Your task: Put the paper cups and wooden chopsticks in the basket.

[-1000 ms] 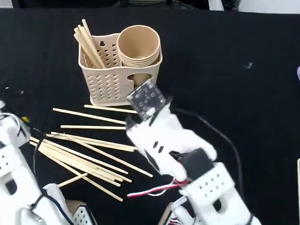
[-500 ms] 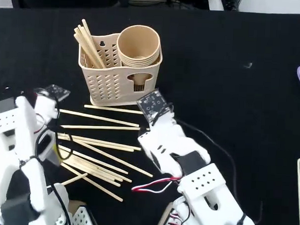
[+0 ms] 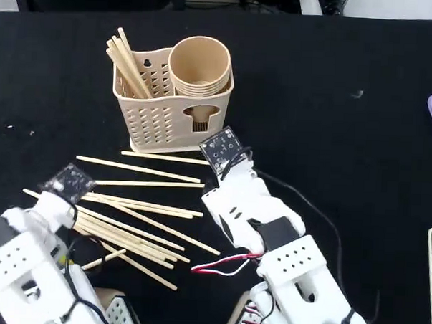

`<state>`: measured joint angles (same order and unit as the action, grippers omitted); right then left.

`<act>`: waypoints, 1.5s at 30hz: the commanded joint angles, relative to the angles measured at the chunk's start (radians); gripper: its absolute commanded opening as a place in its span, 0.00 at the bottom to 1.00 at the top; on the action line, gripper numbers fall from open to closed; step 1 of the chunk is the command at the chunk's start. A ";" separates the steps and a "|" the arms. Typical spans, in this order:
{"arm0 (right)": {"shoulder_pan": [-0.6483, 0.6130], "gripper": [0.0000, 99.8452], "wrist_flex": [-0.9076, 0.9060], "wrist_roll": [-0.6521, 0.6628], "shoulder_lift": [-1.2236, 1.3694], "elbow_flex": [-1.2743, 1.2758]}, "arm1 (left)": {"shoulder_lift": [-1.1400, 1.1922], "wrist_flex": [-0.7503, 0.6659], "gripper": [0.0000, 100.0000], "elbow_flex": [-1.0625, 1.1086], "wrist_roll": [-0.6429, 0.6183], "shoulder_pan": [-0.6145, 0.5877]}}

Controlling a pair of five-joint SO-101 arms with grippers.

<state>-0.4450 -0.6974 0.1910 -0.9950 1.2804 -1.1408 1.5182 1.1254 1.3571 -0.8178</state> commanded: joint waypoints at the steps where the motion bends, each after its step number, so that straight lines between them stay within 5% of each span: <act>1: 0.011 0.17 0.025 0.011 0.007 -0.005 | -0.103 0.011 0.30 0.148 0.132 -0.081; 13: 0.009 0.17 0.061 0.009 0.007 0.024 | -0.143 -0.029 0.30 0.262 0.166 -0.105; 22: 0.009 0.17 0.066 0.008 0.007 0.028 | -0.143 -0.026 0.30 0.018 0.097 -0.185; 28: 0.009 0.17 0.066 0.005 0.007 0.027 | -0.141 0.233 0.30 -0.211 0.075 -0.246; 31: 0.009 0.17 0.066 0.005 0.005 0.027 | -0.130 0.239 0.30 -0.288 0.051 -0.297; 37: 0.009 0.17 0.064 0.003 0.005 0.027 | 0.063 0.235 0.30 -0.329 0.078 -0.349; 45: 0.009 0.17 0.064 0.003 0.005 0.028 | 0.534 0.238 0.30 -0.446 -0.055 -0.366</act>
<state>-0.4450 -0.6544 0.1926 -0.9950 1.3142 -0.8232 1.7331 0.7695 1.3418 -1.1722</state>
